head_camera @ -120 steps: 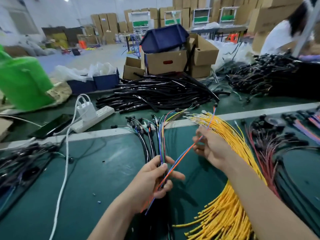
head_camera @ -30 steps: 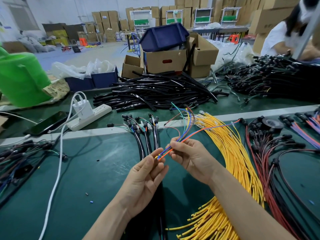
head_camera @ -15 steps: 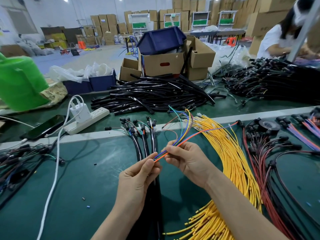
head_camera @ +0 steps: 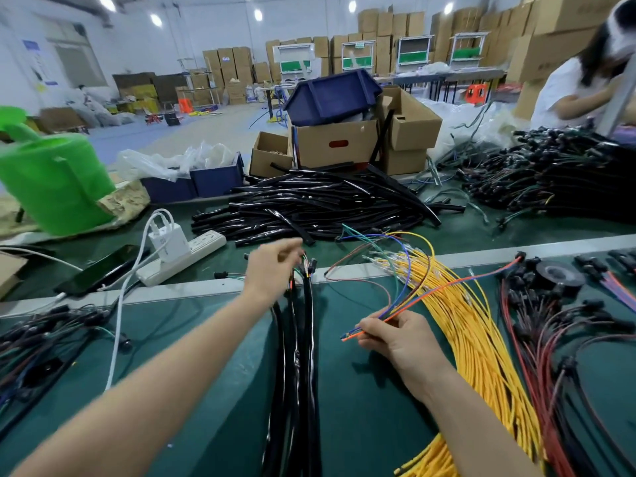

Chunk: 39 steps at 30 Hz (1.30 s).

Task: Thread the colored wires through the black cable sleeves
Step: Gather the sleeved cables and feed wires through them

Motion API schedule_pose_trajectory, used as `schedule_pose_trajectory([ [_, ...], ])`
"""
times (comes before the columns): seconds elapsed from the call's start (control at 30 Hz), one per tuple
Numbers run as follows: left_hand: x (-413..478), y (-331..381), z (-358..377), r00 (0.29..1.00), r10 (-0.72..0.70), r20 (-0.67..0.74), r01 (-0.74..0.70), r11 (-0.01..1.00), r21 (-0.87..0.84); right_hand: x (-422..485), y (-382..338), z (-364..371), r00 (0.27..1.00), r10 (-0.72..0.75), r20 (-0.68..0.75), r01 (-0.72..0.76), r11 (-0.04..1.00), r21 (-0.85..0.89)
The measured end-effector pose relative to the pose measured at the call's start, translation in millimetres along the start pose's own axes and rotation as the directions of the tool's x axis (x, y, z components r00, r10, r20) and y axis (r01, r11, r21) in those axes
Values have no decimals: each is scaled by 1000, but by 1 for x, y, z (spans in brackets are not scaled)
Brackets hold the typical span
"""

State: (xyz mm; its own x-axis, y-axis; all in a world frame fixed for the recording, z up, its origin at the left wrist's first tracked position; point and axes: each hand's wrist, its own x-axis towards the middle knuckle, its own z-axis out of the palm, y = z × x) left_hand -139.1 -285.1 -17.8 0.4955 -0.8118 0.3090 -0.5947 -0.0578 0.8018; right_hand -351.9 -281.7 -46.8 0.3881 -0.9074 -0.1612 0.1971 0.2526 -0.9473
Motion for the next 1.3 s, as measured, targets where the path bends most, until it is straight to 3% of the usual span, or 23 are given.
schedule_pose_trajectory([
  [0.07, 49, -8, 3, 993, 51, 110, -81, 953, 291, 3, 2, 0, 1000, -25, -5, 24, 996, -83],
  [0.17, 100, -8, 11, 923, 17, 384, -279, 717, 639, 4, 5, 1, 999, -50, 14, 52, 980, -192],
  [0.3, 127, -5, 23, 851, -7, 525, -469, 441, 766, 5, 4, -2, 995, -72, 62, 89, 935, -343],
  [0.43, 137, -22, 31, 778, -182, 601, -535, 308, 787, 1, 6, 0, 994, -75, 85, 102, 915, -390],
  [0.5, 139, -27, 35, 771, -181, 611, -543, 316, 778, 0, 7, -2, 993, -83, 84, 111, 907, -406],
  [0.6, 138, -27, 40, 816, -95, 571, -512, 339, 789, 2, 4, -6, 992, -99, 83, 125, 891, -437],
  [0.7, 138, -17, 36, 852, -16, 523, -500, 275, 822, 6, 4, -7, 992, -100, 79, 125, 889, -440],
  [0.83, 138, 4, 18, 874, 176, 453, -484, 247, 839, 8, 4, -8, 993, -85, 76, 110, 896, -430],
  [0.9, 138, 16, 4, 850, 279, 447, -507, 204, 838, 8, 5, -6, 993, -84, 82, 111, 894, -434],
  [0.97, 134, 36, -10, 846, 354, 399, -516, 354, 780, 8, 6, -5, 992, -97, 80, 123, 889, -440],
  [1.03, 120, 59, -26, 848, 426, 315, -525, 596, 608, 8, 7, -6, 992, -106, 73, 127, 891, -435],
  [1.07, 109, 73, -36, 841, 466, 275, -538, 666, 517, 8, 8, -7, 993, -101, 67, 120, 902, -415],
  [1.2, 45, 119, -89, 738, 671, 75, -645, 668, 371, 7, 9, -11, 996, -53, 75, 70, 966, -248],
  [1.3, -25, 121, -106, 718, 672, 183, -690, 650, 318, 6, 5, -10, 995, -46, 93, 59, 987, -147],
])
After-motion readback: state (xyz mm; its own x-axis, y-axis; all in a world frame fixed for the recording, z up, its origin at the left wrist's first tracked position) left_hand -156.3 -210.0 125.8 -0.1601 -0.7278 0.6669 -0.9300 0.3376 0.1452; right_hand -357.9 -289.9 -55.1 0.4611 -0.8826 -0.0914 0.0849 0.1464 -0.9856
